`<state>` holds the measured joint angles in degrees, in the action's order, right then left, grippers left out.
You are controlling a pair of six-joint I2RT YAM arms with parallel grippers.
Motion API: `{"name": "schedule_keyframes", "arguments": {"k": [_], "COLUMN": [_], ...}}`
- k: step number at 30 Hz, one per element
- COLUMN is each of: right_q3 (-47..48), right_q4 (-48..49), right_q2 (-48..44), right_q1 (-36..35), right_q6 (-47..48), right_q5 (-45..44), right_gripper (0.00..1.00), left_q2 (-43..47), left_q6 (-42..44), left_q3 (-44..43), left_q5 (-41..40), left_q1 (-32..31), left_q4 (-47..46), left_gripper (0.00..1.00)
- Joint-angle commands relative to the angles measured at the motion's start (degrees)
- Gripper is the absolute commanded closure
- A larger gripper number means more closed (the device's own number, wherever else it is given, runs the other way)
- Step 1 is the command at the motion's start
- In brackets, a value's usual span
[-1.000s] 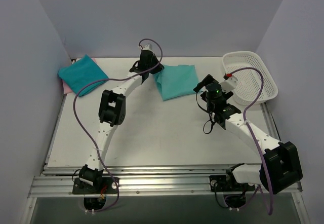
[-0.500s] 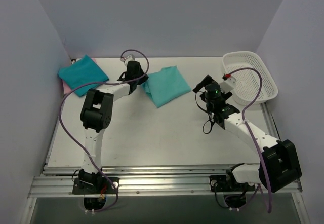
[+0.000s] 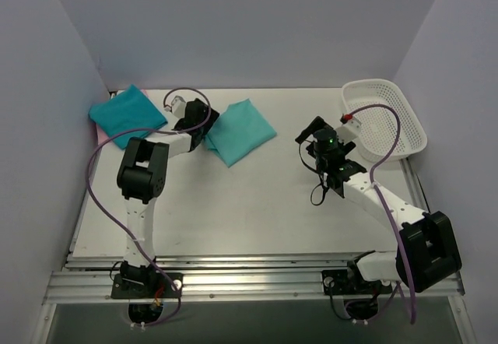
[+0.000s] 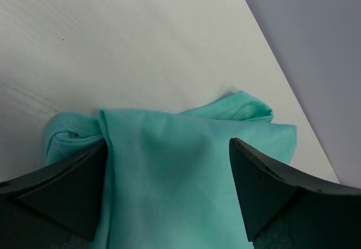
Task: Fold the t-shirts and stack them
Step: Put the neatly folded tshirt into the corner of the board with the left arm
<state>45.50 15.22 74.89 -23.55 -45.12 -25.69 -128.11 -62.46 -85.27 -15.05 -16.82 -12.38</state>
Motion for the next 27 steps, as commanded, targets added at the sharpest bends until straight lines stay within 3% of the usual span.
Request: {"name": "schedule_keyframes", "arguments": {"k": [1, 9, 15, 21, 27], "right_q3": [0.3, -0.1, -0.7, -1.9, -2.3], "right_q4": [0.5, 0.9, 0.4, 0.9, 0.9], "right_q2": [-1.2, -1.5, -2.9, -3.9, -4.0], "right_q1": [0.4, -0.2, -0.6, -0.6, -0.6], "right_q6": [-0.1, -0.5, -0.6, -0.9, -1.3], "right_q5": [-1.2, -0.5, -0.4, 0.0, 0.6], "right_gripper": [0.01, 0.01, 0.01, 0.01, 0.01], "left_q2": [3.7, 18.8, 30.1, 39.4, 39.2], "left_q6": [0.7, 4.1, 5.3, -0.4, -7.0], "left_q3": [3.4, 10.3, 20.6, 31.3, 39.5], "left_q5": [-3.0, -3.3, -3.2, -2.9, -3.1], "left_q1": [0.8, 2.2, 2.5, 0.7, -1.1], "left_q4": [6.7, 5.3, -3.0, 0.9, -3.3], "left_gripper": [0.05, 0.02, 0.02, 0.02, 0.01]}}
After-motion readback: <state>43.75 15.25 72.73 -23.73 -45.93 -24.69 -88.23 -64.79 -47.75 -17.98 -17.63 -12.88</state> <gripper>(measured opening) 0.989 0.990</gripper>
